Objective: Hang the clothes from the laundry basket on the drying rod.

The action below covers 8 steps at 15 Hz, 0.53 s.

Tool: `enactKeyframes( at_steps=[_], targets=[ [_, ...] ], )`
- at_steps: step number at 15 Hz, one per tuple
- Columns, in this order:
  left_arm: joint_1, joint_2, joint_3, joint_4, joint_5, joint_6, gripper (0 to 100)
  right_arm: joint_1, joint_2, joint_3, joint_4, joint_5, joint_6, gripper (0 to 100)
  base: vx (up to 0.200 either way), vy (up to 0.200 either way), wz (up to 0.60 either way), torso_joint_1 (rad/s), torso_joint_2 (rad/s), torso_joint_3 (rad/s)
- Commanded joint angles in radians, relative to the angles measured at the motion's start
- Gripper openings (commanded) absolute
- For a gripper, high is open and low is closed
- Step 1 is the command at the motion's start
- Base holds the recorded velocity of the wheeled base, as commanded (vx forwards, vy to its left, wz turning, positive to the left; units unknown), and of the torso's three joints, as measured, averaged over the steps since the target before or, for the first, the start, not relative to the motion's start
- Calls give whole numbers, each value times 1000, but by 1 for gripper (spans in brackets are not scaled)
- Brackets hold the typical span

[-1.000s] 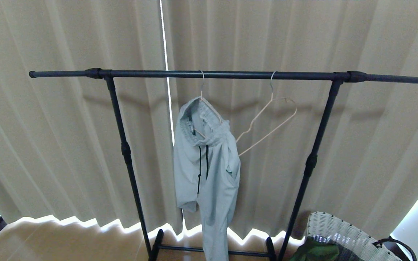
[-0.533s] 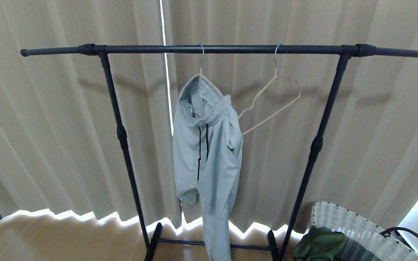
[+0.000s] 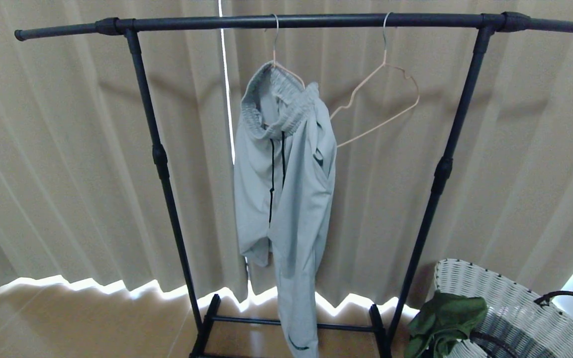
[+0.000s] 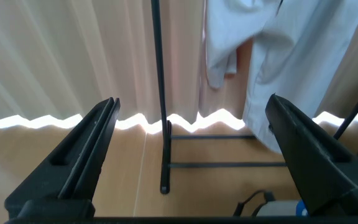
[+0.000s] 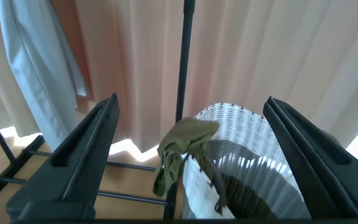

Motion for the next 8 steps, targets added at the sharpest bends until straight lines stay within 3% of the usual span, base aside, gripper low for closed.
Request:
enactKeyframes(
  at_steps=[1, 4, 8],
  targets=[
    [1, 2, 0, -1, 0, 0, 100, 0, -1, 0, -2, 0, 0, 100, 0, 0, 0, -129, 456, 315],
    [1, 2, 0, -1, 0, 0, 100, 0, -1, -1, -1, 3, -2, 100, 0, 0, 0, -93, 347, 258],
    [1, 2, 0, -1, 0, 0, 100, 0, -1, -1, 5, 19, -16, 100, 0, 0, 0, -12, 51, 39]
  ],
)
